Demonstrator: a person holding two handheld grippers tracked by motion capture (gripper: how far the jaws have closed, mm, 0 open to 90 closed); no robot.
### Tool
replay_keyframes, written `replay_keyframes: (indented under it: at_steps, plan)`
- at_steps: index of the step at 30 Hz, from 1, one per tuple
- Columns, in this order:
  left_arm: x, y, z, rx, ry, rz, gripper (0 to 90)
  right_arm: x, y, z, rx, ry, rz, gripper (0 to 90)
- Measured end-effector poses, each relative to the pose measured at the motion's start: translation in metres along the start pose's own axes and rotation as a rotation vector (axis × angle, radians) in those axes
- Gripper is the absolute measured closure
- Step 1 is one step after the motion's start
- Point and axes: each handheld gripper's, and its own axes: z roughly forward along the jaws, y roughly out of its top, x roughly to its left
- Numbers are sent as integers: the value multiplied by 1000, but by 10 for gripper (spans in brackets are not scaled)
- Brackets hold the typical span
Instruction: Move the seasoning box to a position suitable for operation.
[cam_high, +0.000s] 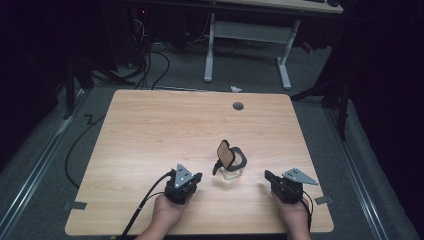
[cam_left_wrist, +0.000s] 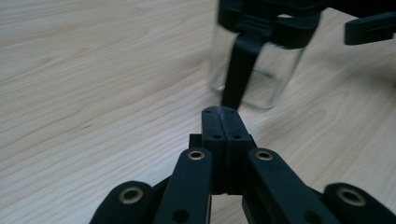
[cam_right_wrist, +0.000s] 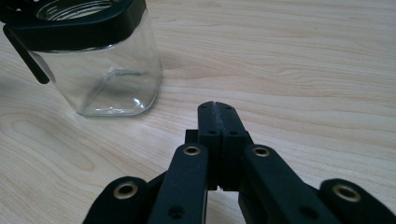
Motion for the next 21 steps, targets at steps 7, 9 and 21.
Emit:
replay_keyframes:
  at_steps: [7, 9, 21]
  plan:
    - [-22, -14, 27, 39, -43, -4, 900, -5, 0, -5, -14, 15, 6, 900]
    - [-24, -15, 30, 42, -43, 4, 900, -6, -1, -5, -16, 14, 7, 900]
    - [-14, -8, 47, 17, 6, 16, 900, -6, -1, -5, -18, 22, 5, 900]
